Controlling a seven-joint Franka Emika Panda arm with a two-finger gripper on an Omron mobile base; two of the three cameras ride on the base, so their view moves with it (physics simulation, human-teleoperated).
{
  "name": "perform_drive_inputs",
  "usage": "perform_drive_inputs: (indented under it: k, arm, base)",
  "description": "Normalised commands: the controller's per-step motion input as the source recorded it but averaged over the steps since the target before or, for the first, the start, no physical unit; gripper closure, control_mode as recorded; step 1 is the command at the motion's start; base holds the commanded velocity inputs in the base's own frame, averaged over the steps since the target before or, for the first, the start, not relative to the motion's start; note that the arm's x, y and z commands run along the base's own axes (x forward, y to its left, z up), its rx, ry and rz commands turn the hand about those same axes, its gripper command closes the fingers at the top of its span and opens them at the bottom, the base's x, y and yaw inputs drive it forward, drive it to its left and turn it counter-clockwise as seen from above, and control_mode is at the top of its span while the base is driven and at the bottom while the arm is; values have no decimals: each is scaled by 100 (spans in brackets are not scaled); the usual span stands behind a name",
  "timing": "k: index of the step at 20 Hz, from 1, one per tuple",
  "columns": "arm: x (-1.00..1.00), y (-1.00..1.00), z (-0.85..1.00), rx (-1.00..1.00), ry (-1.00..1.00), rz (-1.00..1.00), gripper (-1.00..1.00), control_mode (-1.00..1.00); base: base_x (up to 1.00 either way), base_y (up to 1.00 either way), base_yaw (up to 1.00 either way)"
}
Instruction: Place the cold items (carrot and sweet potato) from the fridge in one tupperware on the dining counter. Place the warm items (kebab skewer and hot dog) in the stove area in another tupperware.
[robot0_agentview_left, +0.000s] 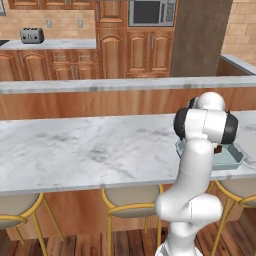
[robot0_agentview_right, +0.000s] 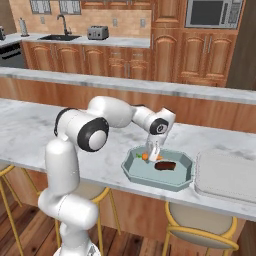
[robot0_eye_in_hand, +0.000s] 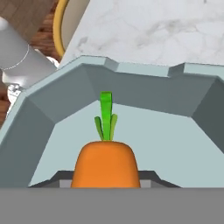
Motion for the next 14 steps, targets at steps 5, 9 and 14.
perform_drive_inputs:
  k: [5,9,14]
  arm:
    - [-2,30,-13,0,0,4,100,-100]
    - [0,7,-32,0,0,13,100,-100]
    - [0,0,-37,0,0,16,100,-100]
  base:
    - [0,0,0]
    - [0,0,0]
    - [0,0,0]
